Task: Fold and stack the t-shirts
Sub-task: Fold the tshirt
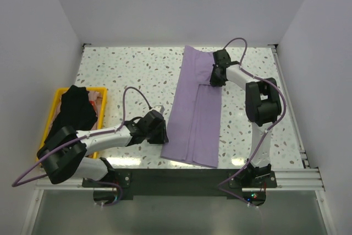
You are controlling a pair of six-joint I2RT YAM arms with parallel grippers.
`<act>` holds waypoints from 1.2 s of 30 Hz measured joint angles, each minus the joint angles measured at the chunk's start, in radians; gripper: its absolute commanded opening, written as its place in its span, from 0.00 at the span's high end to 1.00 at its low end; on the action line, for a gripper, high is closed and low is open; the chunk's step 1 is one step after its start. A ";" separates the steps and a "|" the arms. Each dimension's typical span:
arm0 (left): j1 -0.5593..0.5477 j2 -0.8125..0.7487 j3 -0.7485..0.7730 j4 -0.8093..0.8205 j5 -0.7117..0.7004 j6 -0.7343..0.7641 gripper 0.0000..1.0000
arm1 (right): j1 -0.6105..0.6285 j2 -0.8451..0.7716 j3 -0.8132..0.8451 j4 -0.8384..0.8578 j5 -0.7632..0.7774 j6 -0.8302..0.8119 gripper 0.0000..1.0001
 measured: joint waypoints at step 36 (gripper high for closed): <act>0.000 -0.074 -0.031 -0.035 0.003 0.005 0.52 | 0.027 -0.155 -0.143 -0.024 -0.013 0.037 0.30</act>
